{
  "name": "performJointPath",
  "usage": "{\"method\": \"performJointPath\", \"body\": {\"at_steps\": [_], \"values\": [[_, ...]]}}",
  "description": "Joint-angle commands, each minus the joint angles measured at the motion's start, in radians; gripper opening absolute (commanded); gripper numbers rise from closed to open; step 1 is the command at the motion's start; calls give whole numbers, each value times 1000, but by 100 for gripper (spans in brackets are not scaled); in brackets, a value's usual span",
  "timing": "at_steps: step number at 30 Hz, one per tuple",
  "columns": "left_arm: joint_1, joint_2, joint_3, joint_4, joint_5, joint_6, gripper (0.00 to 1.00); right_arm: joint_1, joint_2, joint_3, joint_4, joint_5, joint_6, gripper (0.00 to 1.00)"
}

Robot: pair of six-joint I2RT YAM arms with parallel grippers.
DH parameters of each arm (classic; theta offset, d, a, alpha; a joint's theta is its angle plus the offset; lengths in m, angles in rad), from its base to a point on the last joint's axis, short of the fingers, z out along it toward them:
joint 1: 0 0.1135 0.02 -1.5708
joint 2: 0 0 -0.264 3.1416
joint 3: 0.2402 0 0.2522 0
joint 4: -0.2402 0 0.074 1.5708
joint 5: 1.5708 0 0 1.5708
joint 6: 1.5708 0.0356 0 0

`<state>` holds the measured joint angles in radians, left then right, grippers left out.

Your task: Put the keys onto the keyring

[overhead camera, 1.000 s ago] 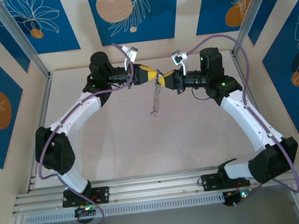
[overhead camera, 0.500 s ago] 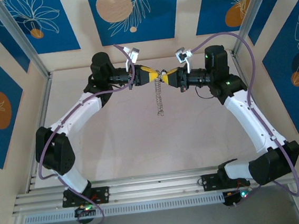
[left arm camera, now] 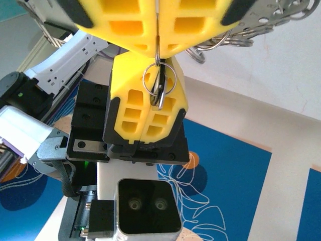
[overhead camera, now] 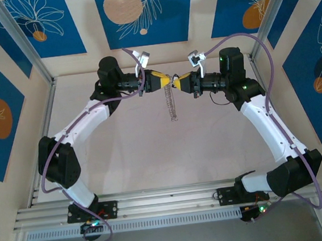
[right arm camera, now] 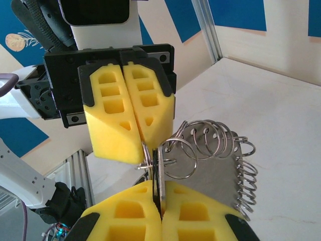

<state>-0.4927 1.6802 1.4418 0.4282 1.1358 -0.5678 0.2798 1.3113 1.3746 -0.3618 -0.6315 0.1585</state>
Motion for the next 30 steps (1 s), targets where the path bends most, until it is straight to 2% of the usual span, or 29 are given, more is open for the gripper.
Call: {"method": "performJointPath", "body": {"at_steps": [1,3,4,10,21,30], "values": [[-1,-44,-31,24,-32,18,23,-17,9,44,-10,-12,-14,0],[3,-57,-51,29,-69,17,38,-25,17,42,-15,-17,-16,0],[4,-60,-57,23,-84,19,42,-29,21,41,-15,-21,-15,0],[28,-103,-119,13,-155,22,53,-47,48,20,-19,-15,-17,0],[84,-255,-265,-95,-389,82,61,-54,139,-1,16,23,1,0],[118,-320,-339,-126,-439,84,62,-60,307,91,26,43,19,0]]}}
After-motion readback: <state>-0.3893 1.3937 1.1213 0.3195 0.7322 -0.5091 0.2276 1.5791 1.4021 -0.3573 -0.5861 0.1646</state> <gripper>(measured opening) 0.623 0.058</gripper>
